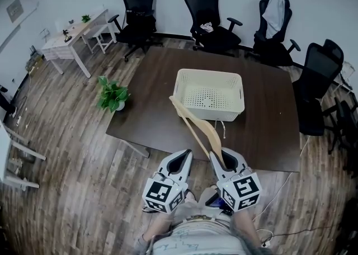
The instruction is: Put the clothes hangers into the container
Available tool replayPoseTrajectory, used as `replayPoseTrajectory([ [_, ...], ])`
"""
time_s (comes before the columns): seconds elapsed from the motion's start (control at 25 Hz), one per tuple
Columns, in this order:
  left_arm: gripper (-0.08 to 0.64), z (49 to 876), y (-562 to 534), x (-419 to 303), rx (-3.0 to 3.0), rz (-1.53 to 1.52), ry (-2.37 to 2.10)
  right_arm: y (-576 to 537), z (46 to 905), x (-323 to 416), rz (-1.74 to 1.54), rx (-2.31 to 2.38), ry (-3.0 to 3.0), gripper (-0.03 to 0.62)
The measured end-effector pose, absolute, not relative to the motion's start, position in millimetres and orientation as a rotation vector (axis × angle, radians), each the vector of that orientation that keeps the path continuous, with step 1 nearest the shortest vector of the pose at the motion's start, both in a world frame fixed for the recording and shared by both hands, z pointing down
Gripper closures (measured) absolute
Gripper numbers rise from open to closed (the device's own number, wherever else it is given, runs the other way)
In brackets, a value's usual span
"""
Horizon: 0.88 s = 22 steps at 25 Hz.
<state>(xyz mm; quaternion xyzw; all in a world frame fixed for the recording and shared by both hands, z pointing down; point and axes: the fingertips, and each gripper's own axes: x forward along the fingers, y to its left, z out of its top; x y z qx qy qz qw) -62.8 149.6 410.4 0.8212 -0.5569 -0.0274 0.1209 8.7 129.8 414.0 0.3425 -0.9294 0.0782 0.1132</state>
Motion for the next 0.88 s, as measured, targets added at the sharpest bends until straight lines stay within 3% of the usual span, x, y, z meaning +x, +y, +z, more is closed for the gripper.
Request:
replayPoseTrajectory([
  [0.88, 0.549, 407, 62, -87, 2.337, -0.079, -1.703, 37, 414, -24, 0.245, 0.864, -2.768, 0.532],
])
